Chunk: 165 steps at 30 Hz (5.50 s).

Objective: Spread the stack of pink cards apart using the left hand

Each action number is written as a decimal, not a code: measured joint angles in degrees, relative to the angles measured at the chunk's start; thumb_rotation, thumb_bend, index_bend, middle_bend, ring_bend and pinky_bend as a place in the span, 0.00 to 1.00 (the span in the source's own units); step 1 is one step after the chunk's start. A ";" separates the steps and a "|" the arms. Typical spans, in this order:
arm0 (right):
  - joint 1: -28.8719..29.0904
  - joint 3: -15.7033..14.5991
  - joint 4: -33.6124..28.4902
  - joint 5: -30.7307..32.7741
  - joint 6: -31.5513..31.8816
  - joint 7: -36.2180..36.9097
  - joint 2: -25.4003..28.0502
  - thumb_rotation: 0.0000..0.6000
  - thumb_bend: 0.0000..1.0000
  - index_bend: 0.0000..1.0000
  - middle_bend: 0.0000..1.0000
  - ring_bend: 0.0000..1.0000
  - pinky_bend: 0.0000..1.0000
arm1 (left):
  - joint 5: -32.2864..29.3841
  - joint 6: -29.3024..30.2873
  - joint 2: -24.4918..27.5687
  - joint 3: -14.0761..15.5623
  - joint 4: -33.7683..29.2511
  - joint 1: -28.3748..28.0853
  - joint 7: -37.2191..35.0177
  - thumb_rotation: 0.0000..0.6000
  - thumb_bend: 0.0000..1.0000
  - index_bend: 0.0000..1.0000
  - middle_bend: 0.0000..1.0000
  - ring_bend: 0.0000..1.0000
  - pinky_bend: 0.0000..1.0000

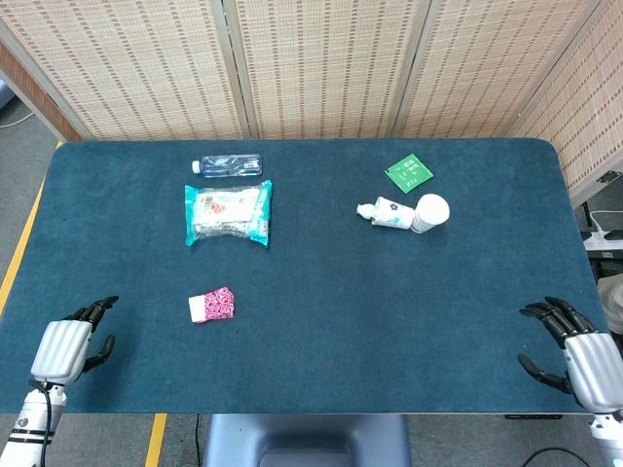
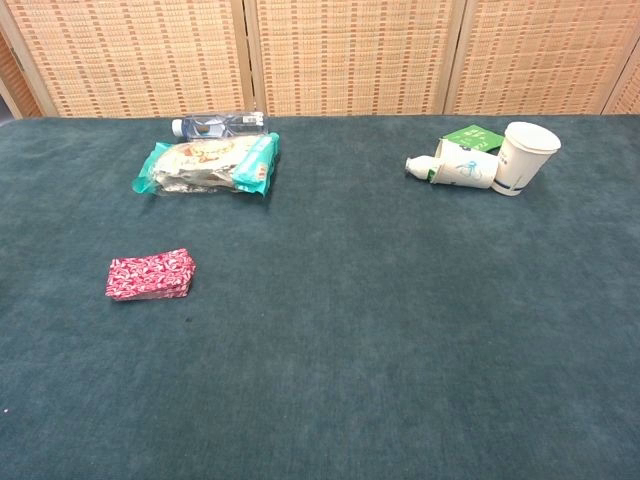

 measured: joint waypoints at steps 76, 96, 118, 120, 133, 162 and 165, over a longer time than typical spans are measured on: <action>-0.04 -0.52 -0.18 -1.37 -2.44 3.98 2.23 1.00 0.13 0.34 0.25 0.16 0.32 | -51.19 2.35 -22.59 -12.63 -12.80 -21.32 39.35 1.00 0.37 0.20 1.00 1.00 1.00; -0.01 -0.56 -0.25 -1.43 -2.39 5.01 2.63 1.00 0.13 0.34 0.25 0.16 0.32 | -54.57 8.59 -33.55 -14.89 -8.06 -23.64 42.55 1.00 0.37 0.15 1.00 1.00 1.00; 0.04 -0.55 -0.34 -1.60 -2.17 5.97 2.94 1.00 0.13 0.34 0.25 0.16 0.32 | -53.67 8.22 -38.51 -16.44 -0.66 -25.45 44.90 1.00 0.37 0.20 1.00 1.00 1.00; 0.05 -0.56 -0.38 -1.63 -2.19 5.90 2.96 1.00 0.13 0.34 0.25 0.16 0.32 | -53.40 8.28 -38.70 -16.54 -0.14 -25.32 44.80 1.00 0.37 0.21 1.00 1.00 1.00; 0.10 -0.57 -0.64 -1.52 -2.42 5.47 2.90 1.00 0.13 0.34 0.25 0.16 0.32 | -52.58 7.76 -38.91 -16.71 0.81 -24.56 45.06 1.00 0.37 0.24 1.00 1.00 1.00; 0.28 -0.61 -0.92 -1.33 -2.96 5.09 2.99 1.00 0.13 0.34 0.25 0.16 0.32 | -47.26 6.95 -38.55 -15.76 1.35 -22.36 42.15 1.00 0.37 0.43 1.00 1.00 1.00; 0.31 -0.59 -0.91 -1.26 -3.04 5.05 2.98 1.00 0.13 0.34 0.25 0.16 0.32 | -46.45 7.01 -37.48 -15.31 0.10 -21.81 41.79 1.00 0.37 0.44 1.00 1.00 1.00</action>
